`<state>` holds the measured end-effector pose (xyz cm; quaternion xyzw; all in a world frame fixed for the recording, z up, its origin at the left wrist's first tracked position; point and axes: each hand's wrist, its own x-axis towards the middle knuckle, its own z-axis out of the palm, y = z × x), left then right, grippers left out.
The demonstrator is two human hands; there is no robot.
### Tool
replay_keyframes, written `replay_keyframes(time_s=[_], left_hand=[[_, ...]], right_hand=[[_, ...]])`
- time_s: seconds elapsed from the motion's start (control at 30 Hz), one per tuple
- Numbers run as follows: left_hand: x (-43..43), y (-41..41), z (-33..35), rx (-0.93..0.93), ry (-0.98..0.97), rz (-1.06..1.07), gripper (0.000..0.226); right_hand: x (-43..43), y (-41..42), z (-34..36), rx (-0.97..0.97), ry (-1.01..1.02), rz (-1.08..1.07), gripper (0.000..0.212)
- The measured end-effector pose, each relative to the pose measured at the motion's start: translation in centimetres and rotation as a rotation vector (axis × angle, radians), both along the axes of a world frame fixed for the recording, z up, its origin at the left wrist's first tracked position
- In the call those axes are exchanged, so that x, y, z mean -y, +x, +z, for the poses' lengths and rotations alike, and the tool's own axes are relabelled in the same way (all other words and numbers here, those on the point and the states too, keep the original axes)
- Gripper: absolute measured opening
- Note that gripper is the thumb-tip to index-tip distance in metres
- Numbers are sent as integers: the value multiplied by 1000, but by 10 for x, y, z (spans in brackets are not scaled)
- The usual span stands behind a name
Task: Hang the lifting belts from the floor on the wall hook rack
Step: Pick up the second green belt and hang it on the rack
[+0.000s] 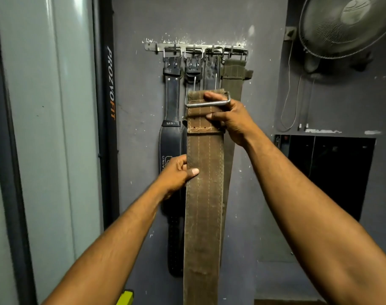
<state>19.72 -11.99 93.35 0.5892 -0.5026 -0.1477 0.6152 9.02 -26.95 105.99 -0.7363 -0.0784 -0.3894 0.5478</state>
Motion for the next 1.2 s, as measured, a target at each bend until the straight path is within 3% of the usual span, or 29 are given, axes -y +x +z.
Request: replay_keyframes(time_s=[0.07,0.2,0.37,0.47,0.6,0.73,0.87,1.0,1.07,1.2], left_hand=[[0,7,-7,-51,-18,-34,34],[-3,17,-44,-108,168,-125,35],[1,16,-58,-122,43,-39,24],[-4,22,-66,-106,151,-121,25],[-4,31,-86,-104,193,-49,26],[-6,43,-112,-35,379,-4,23],[-3,47,-132,-4,411,47,18],[-8,57,-141,137,713,22,15],[-10,57,-146,142,691,45,4],[-9,52,-156,81,606,34,5]], right_hand=[[-2,3,0,-11,-22,-4,60],[0,2,8,61,51,-13,61],[-1,3,15,119,94,8,60],[2,4,16,148,119,19,61],[6,7,14,149,118,-10,62],[11,13,6,150,138,-9,61],[14,18,-2,112,131,-42,62],[11,22,-9,106,145,-24,60],[11,21,-6,116,159,-14,59],[7,18,2,103,138,-21,60]])
